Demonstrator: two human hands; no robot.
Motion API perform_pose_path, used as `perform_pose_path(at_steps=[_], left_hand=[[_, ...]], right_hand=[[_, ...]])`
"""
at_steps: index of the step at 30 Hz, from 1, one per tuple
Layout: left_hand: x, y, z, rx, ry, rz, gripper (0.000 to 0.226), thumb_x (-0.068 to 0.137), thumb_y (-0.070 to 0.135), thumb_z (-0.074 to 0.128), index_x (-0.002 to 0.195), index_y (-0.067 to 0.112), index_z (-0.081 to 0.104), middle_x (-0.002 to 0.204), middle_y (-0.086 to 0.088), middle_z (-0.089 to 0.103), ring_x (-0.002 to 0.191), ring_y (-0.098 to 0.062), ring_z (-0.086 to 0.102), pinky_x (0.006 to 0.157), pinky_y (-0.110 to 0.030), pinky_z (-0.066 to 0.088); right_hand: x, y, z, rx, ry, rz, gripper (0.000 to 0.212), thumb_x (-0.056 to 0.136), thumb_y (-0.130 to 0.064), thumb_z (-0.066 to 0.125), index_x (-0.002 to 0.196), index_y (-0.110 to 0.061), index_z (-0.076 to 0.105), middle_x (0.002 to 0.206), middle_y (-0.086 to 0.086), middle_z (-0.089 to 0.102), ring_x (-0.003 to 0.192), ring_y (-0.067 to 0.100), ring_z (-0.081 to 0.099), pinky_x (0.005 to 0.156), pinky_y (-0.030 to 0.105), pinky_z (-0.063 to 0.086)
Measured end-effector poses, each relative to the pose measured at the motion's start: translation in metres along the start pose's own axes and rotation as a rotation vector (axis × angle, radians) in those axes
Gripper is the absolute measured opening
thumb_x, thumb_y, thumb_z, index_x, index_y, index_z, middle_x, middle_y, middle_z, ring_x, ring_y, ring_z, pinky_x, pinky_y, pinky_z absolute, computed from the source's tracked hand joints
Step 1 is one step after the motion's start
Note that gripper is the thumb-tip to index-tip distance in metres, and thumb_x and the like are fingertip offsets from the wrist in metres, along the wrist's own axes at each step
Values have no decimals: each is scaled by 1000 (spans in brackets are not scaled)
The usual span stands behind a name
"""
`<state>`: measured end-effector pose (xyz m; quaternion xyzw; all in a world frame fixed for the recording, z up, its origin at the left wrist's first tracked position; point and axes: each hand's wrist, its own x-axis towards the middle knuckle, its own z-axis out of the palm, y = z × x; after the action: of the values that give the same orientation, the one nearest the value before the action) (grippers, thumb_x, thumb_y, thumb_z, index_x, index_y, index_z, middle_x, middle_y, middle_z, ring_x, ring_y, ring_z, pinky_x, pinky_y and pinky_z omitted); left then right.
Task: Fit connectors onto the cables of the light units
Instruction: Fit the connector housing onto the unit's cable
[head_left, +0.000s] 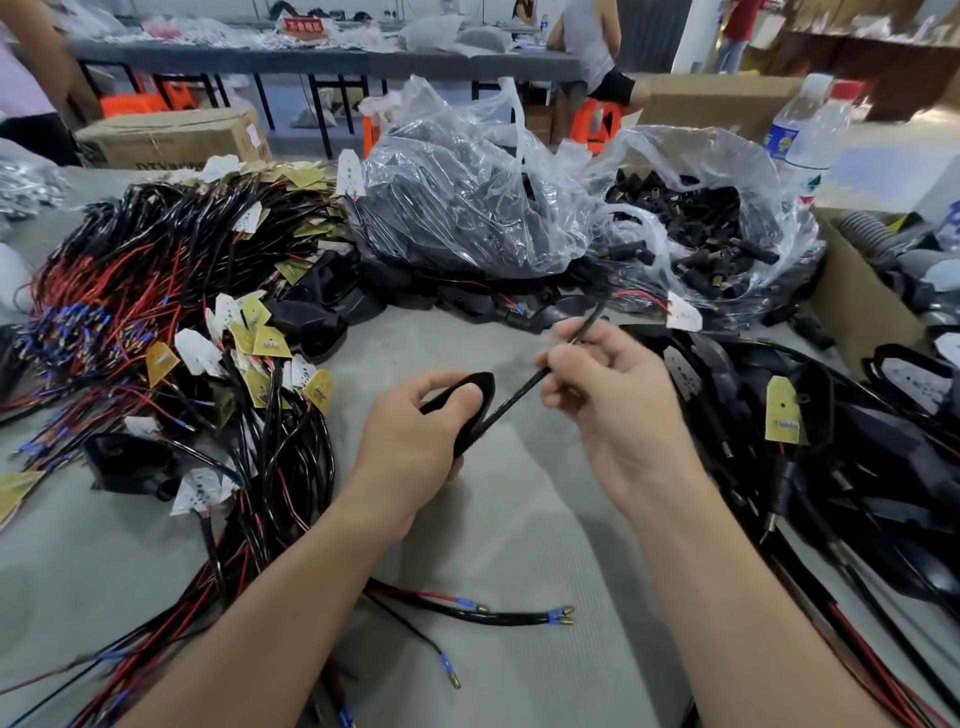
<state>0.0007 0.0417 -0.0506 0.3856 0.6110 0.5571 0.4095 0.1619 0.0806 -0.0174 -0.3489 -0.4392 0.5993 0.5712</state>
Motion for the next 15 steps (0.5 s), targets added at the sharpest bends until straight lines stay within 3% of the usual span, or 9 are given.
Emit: perform_pose_path(at_steps=[2, 4, 6, 10, 13, 15], left_hand=[[1, -1, 1, 39, 73, 27, 9, 86, 39, 72, 87, 48, 74, 73, 0, 75, 56, -9, 64, 46, -23, 49], [4, 0, -1, 84, 119, 53, 11, 78, 49, 66, 86, 47, 74, 61, 10, 69, 50, -7, 60, 48, -27, 50], [5, 1, -4, 89, 138, 60, 21, 80, 49, 60, 85, 34, 75, 59, 5, 67, 48, -12, 58, 51, -31, 49], [8, 1, -9, 35, 143, -43, 61, 93, 58, 43, 88, 2, 67, 77, -19, 72, 53, -19, 57, 62, -38, 49], [10, 0, -10, -88, 67, -138, 52, 104, 42, 43, 99, -3, 68, 76, -14, 68, 53, -17, 53, 52, -27, 43], [10, 2, -7, -175, -42, -176, 44, 105, 27, 45, 108, -11, 66, 85, -19, 65, 56, -17, 48, 53, -28, 35]], right_hand=[[-5, 5, 7, -95, -123, 73, 19, 93, 11, 56, 96, -5, 64, 77, 13, 69, 58, 18, 58, 56, 25, 51], [-8, 9, 13, -166, -182, 98, 14, 97, 8, 53, 96, -3, 62, 80, 16, 70, 61, 19, 62, 56, 25, 53], [-7, 9, 16, -209, -162, 49, 12, 99, 4, 53, 94, -4, 60, 80, 19, 70, 61, 20, 64, 56, 26, 54], [-1, 3, 9, -215, -36, -147, 18, 99, 3, 52, 89, -8, 61, 74, 17, 70, 59, 21, 64, 58, 29, 55], [0, 1, 5, -192, -15, -201, 17, 100, 2, 51, 90, -7, 61, 75, 12, 70, 60, 21, 65, 59, 31, 56], [0, 0, 5, -183, -23, -214, 17, 101, 2, 50, 90, -7, 60, 75, 10, 70, 60, 21, 64, 59, 30, 56]])
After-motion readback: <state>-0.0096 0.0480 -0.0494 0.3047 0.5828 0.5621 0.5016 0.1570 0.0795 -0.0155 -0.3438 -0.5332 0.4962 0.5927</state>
